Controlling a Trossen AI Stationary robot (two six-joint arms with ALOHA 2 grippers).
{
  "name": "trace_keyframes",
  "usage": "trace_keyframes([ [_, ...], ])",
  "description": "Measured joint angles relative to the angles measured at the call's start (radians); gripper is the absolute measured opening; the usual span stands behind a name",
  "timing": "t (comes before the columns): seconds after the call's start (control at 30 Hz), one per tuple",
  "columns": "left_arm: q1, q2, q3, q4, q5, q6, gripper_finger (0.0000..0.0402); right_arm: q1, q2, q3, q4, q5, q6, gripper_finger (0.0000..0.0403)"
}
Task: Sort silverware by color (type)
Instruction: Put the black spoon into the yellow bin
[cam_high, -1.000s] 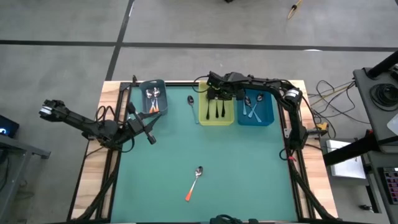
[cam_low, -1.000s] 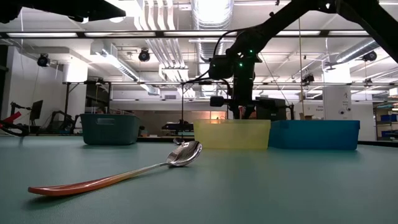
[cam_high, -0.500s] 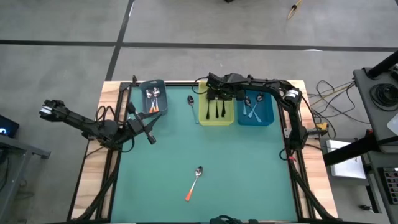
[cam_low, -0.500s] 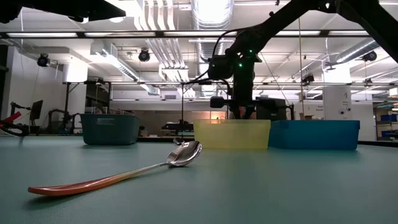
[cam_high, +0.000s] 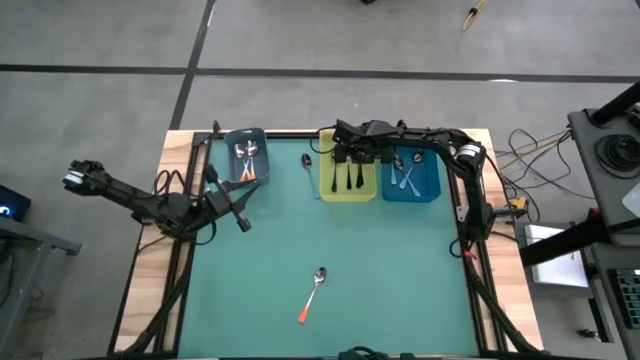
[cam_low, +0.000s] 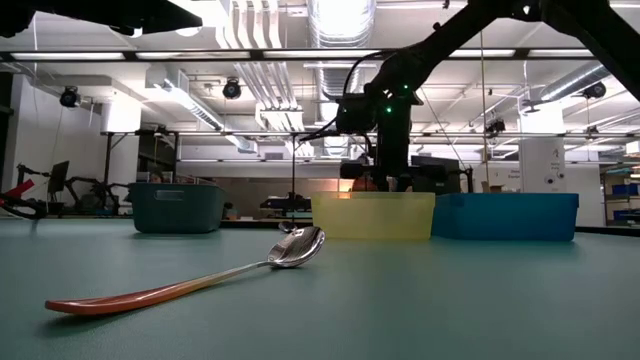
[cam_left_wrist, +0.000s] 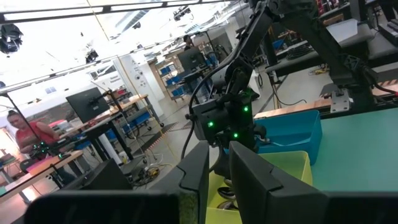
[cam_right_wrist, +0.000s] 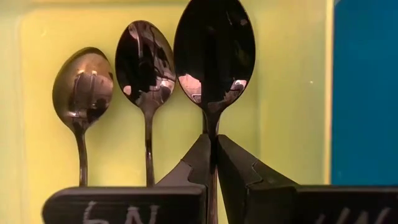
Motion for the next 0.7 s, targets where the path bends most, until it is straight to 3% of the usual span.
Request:
trace_keyframes([
  [0.7,0.0,0.0,0.0,0.0,0.0,0.0,0.0046,0.005,0.0,-0.027,0.028,-0.002,0.003,0.0009],
])
